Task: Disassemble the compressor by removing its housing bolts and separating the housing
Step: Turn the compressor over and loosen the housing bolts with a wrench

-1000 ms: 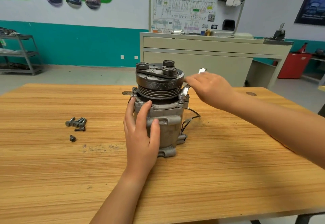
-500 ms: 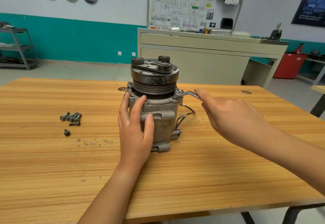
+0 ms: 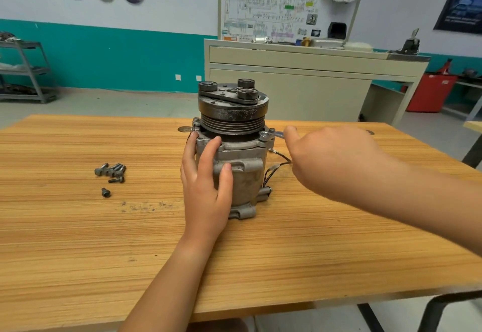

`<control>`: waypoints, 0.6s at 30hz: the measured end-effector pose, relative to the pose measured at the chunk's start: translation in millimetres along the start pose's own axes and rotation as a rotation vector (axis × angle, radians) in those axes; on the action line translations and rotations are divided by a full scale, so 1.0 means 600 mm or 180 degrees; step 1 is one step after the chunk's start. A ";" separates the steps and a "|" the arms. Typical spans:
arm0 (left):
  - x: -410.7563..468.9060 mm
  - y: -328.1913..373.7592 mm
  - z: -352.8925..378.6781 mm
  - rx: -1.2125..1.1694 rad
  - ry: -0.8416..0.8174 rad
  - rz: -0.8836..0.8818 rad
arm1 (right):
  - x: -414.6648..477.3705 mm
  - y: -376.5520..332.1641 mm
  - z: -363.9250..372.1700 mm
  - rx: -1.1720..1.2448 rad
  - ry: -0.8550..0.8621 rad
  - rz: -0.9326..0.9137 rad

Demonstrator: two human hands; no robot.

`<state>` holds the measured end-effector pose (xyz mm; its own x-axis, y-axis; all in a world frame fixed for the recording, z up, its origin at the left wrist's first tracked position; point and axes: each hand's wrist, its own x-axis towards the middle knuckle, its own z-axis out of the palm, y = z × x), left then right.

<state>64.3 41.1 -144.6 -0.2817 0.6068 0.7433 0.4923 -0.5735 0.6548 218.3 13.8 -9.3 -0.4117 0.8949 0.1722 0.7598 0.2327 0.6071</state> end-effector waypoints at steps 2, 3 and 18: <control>0.000 0.000 0.001 -0.0038 -0.0001 -0.0011 | 0.000 0.020 0.005 0.0101 0.0125 -0.0200; 0.000 -0.001 0.001 -0.0040 0.0010 -0.0012 | 0.005 0.029 0.010 0.0164 0.0139 -0.0322; 0.001 -0.001 -0.002 -0.0055 0.0025 0.0009 | 0.145 0.045 0.115 0.1015 0.1484 -0.0764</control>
<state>62.8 41.1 -144.6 -0.2867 0.6009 0.7462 0.4788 -0.5847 0.6548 237.7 124.0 -31.2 -0.7120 0.5594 0.4243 0.7021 0.5742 0.4212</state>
